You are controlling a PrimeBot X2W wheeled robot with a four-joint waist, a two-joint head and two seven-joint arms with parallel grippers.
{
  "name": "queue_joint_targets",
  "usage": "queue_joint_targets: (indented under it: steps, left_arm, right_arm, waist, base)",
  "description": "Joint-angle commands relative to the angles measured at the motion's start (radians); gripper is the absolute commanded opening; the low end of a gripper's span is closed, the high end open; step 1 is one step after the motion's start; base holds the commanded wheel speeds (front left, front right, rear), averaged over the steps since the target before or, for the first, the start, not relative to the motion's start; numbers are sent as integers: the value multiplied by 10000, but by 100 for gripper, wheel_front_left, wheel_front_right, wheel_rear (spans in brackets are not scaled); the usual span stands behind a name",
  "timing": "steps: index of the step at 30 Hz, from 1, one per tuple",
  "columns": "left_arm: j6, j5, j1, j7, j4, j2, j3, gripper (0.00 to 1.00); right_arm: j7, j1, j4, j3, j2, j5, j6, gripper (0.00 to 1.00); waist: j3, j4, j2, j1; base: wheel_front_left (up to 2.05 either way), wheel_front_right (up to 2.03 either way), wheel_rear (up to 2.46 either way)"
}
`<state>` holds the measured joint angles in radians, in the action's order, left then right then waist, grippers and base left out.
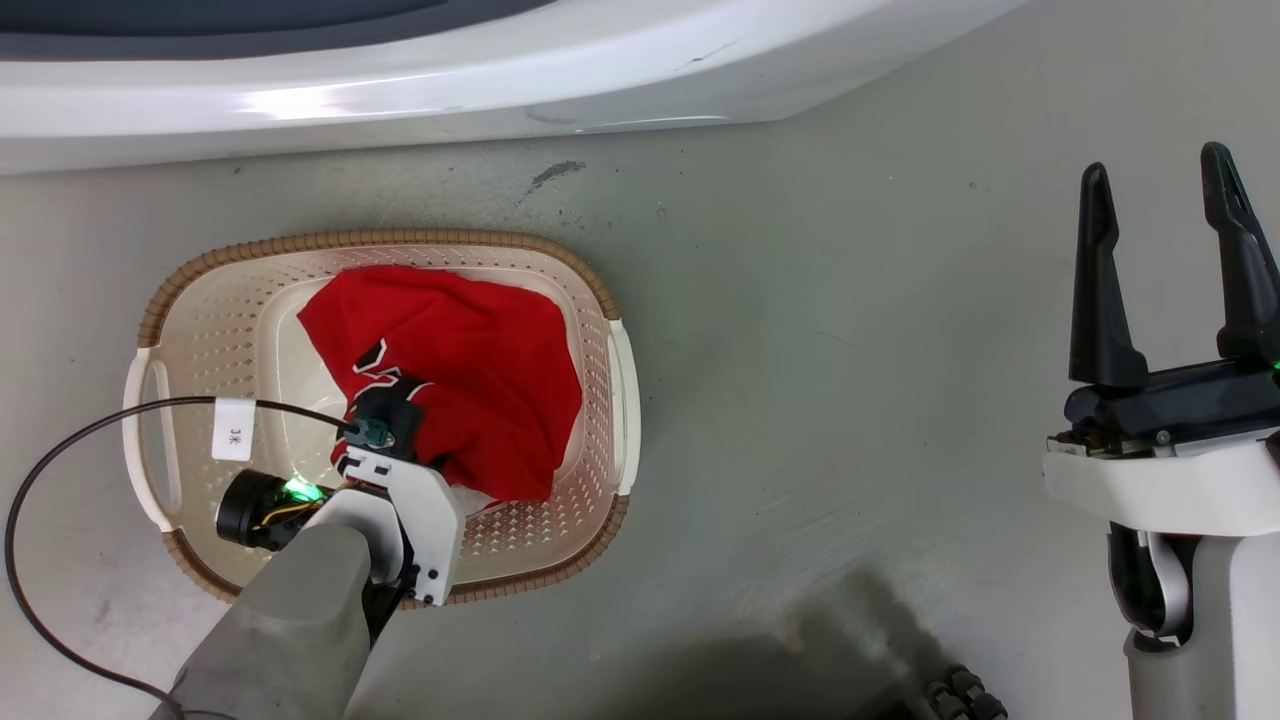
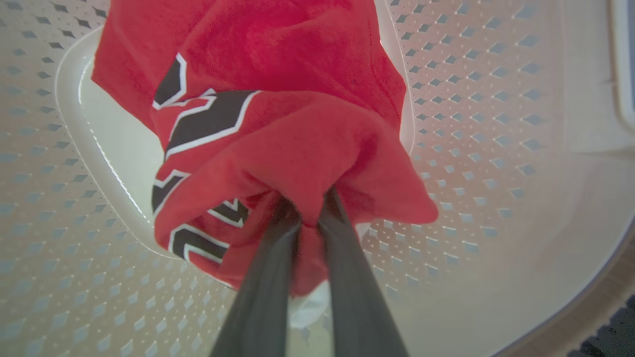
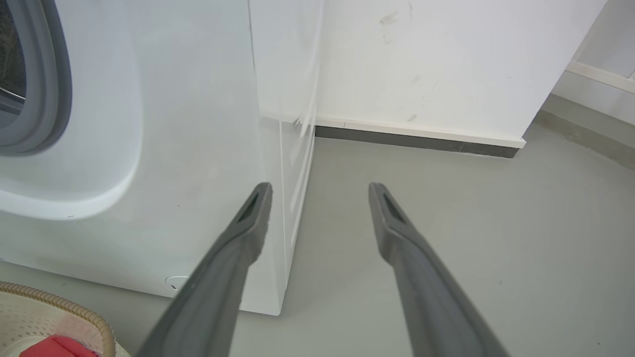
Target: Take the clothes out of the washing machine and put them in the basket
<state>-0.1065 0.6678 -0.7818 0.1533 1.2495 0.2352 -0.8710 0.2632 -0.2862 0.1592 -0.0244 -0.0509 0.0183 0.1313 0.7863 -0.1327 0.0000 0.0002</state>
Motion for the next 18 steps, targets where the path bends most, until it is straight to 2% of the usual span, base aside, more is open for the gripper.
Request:
queue_joint_targets:
  steps: [1,3,4,5,6,12,18]
  left_arm:
    - [-48,57,-33,-82,65,-58,-7,0]
    - [-68,44,-11,-190,155,-97,-81,0]
    - [-82,123,38,-264,194,-127,-60,13]
    - [-93,133,85,-283,222,-147,-70,97]
    - [-105,160,121,-265,242,-154,-71,100]
    - [-21,341,451,724,307,-284,87,100]
    - [74,547,852,1107,7,-448,449,100]
  right_arm:
    - [24,-127,41,-27,13,29,-9,100]
    - [24,-170,-6,-17,13,19,-10,100]
    - [24,-199,-40,2,13,7,-10,100]
    - [24,-223,-61,26,13,-5,-10,100]
    - [24,-228,-71,45,13,-11,-10,100]
    - [24,149,-213,166,13,-74,-10,100]
    - [24,560,-385,207,12,-88,-9,100]
  waist:
    - [39,-5,0,-2]
    - [26,5,0,-2]
    - [-11,16,0,-2]
    - [-72,26,0,-2]
    - [-145,33,0,-2]
    - [-1243,211,0,-2]
    - [-2312,390,0,-2]
  base:
    - [0,0,0]
    - [0,0,0]
    - [0,0,0]
    - [0,0,0]
    - [0,0,0]
    - [0,0,0]
    - [0,0,0]
